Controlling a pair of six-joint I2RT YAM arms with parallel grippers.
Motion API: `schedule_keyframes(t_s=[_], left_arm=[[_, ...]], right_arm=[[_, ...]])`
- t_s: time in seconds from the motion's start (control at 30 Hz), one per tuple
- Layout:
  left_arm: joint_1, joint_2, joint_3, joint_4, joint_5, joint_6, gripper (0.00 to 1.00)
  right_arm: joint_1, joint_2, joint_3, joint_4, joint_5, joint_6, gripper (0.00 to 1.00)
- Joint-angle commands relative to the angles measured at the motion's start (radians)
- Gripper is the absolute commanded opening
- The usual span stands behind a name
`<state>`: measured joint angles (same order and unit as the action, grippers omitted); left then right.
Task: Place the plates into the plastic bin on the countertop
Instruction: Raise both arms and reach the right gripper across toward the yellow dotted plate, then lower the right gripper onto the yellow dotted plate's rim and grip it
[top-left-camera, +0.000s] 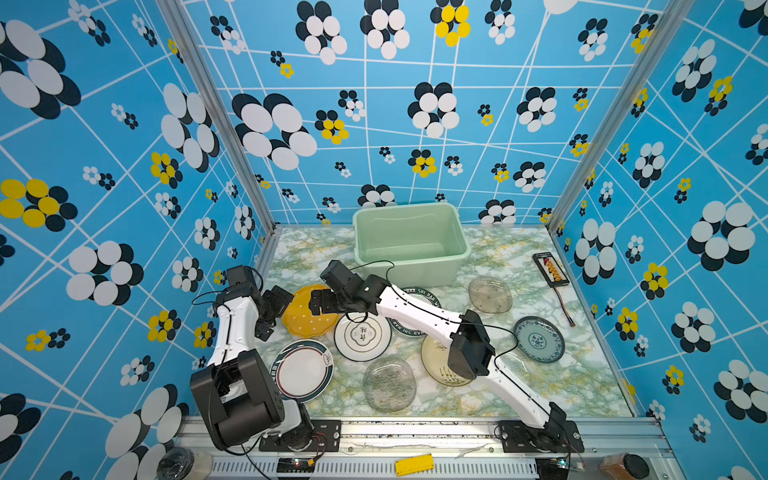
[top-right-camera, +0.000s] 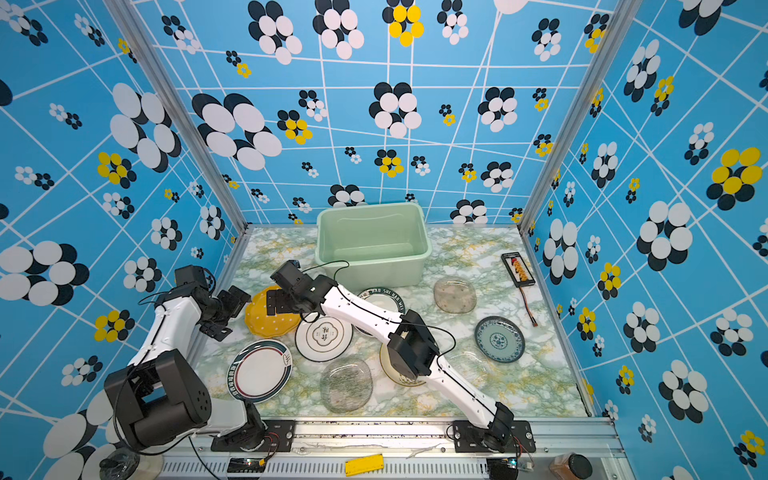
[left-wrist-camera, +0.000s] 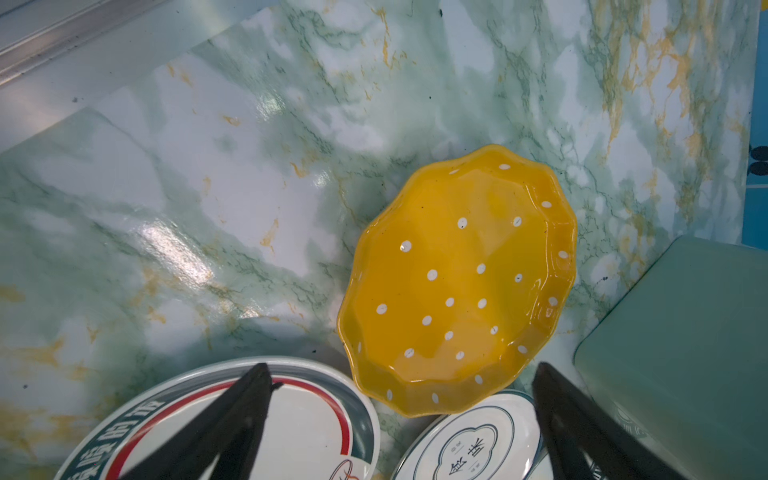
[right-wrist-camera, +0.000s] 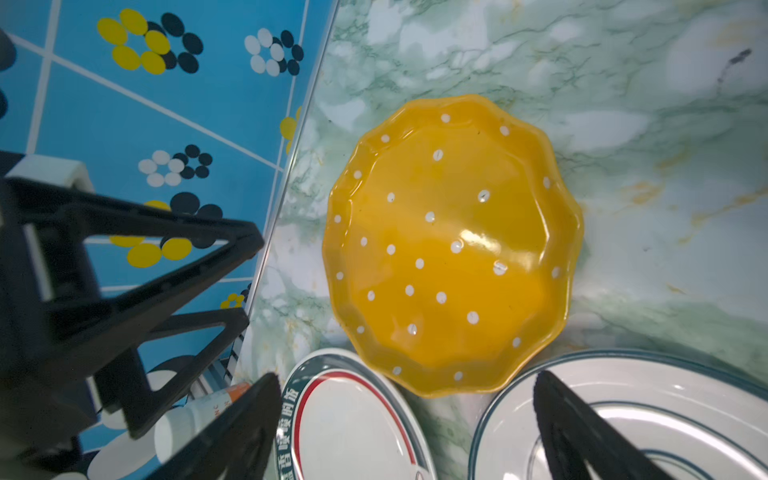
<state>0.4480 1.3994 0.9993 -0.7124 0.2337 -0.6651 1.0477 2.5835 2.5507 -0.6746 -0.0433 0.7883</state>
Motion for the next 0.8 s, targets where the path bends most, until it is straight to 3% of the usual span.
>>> schedule_keyframes(t_s=[0.0,0.2,0.77], left_arm=[[0.015,0.025,-0.024,0.029,0.034,0.032,0.99],[0.028,0.062,-0.031,0.052,0.055,0.052,0.99],[0.034,0.153,-0.029,0.152,0.164,0.119,0.99]], right_arm=[[-0.002,0.017,0.075,-0.064,0.01,0.034,0.97],[-0.033,0.064,0.075,-0.065,0.045,0.135,0.99],[-0.058,0.178,0.105,0.045,0.034,0.273,0.97]])
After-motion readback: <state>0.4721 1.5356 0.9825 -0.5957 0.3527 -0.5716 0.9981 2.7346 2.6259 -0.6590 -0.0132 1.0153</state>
